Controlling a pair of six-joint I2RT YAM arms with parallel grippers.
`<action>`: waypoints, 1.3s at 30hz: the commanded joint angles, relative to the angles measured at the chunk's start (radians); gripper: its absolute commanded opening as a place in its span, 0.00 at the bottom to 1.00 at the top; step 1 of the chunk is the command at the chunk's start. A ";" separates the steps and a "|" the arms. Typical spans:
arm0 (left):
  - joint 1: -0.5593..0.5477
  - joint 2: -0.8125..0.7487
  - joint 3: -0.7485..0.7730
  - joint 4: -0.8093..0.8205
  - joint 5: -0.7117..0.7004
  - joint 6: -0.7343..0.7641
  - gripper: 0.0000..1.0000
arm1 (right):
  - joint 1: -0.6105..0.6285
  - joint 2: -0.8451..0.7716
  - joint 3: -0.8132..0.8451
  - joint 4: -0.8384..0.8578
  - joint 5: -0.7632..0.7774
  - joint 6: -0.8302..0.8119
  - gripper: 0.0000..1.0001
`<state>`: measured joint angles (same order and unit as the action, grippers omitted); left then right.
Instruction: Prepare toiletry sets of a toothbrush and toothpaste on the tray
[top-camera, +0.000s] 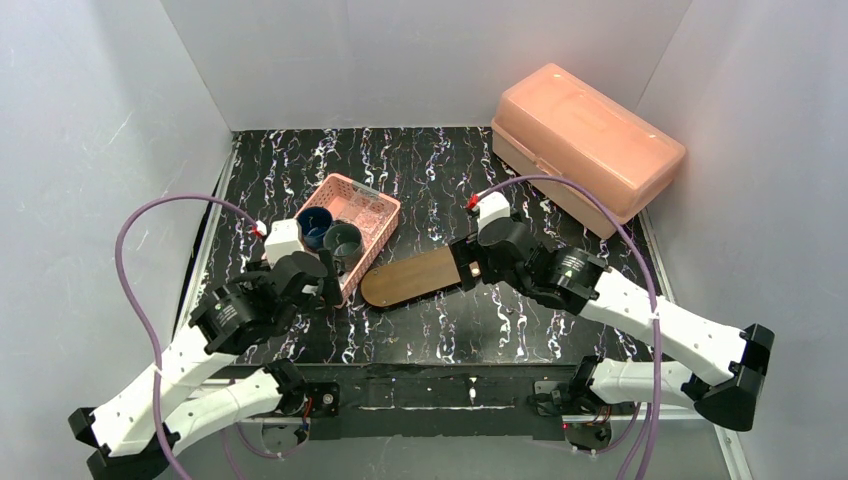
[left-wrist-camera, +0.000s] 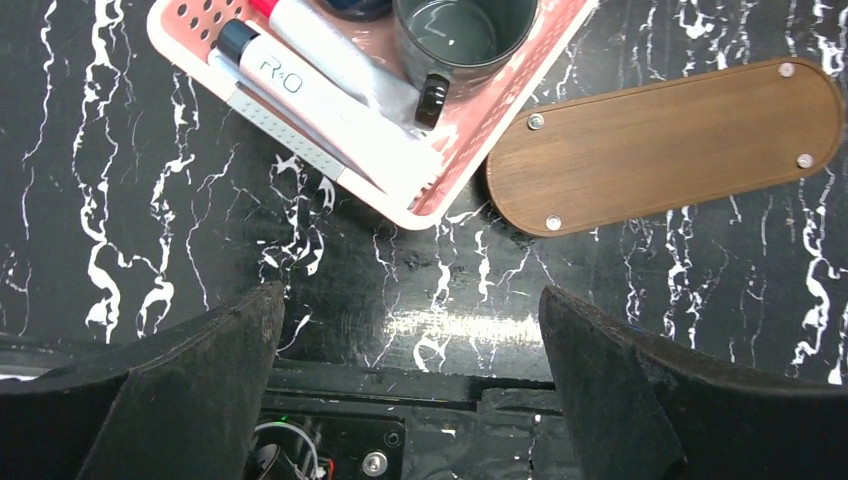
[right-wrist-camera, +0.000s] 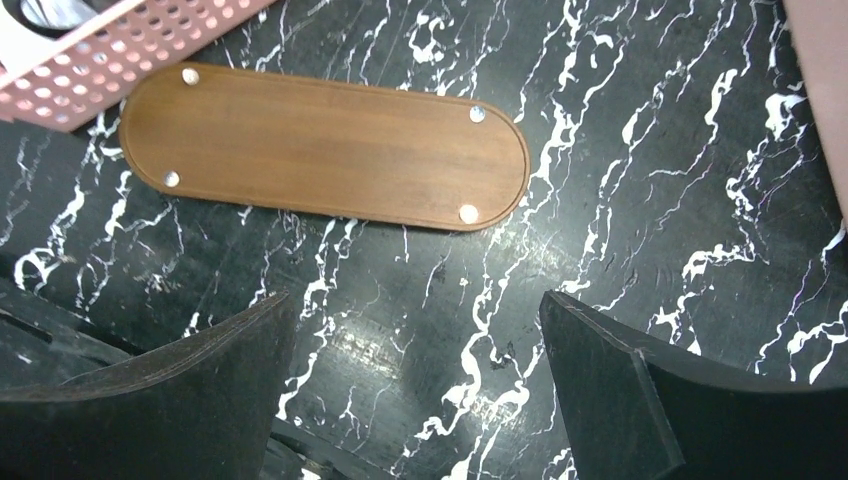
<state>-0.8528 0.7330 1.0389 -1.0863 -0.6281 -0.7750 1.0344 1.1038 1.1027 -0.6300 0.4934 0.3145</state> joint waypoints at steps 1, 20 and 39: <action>0.018 0.026 0.022 -0.056 -0.075 -0.084 0.99 | 0.001 0.009 -0.019 0.027 -0.026 0.001 1.00; 0.540 0.126 -0.075 0.163 0.271 0.087 0.91 | 0.001 -0.033 -0.114 0.059 -0.072 0.014 1.00; 0.893 0.283 -0.189 0.274 0.546 0.120 0.73 | 0.001 -0.095 -0.146 0.056 -0.100 0.010 1.00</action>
<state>-0.0246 0.9894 0.8803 -0.8288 -0.1429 -0.6651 1.0344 1.0386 0.9634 -0.6014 0.4049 0.3191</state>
